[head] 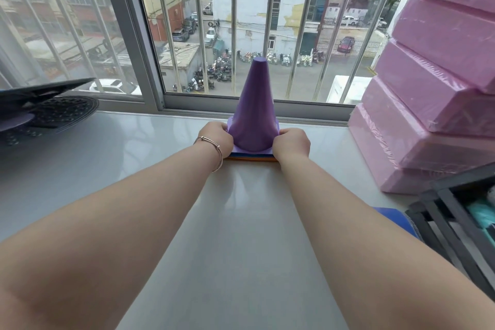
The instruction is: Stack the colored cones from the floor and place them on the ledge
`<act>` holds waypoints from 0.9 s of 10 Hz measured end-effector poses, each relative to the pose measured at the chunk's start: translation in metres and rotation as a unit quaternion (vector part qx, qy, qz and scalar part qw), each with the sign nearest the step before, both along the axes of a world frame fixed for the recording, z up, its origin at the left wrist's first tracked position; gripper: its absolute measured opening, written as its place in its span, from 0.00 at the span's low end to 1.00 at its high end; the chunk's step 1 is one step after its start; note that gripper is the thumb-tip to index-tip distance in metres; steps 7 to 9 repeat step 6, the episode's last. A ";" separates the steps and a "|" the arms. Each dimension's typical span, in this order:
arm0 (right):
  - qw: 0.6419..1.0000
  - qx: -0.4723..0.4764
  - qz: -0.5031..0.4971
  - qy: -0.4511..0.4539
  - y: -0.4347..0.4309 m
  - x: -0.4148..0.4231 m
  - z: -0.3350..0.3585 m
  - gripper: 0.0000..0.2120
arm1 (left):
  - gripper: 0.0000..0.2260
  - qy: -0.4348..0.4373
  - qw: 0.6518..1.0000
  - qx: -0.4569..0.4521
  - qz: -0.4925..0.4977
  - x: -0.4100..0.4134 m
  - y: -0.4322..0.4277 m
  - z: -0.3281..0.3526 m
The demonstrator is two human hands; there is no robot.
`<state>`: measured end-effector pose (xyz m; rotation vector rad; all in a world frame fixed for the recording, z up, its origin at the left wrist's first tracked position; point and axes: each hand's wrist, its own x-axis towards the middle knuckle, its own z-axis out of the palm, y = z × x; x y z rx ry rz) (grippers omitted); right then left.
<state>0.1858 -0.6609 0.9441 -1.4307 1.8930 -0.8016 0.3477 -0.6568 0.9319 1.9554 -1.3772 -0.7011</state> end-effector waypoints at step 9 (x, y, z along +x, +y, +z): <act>0.974 -0.135 0.049 0.175 0.065 -0.007 0.006 0.16 | 0.19 -0.266 0.959 0.002 -0.094 0.010 0.056 0.018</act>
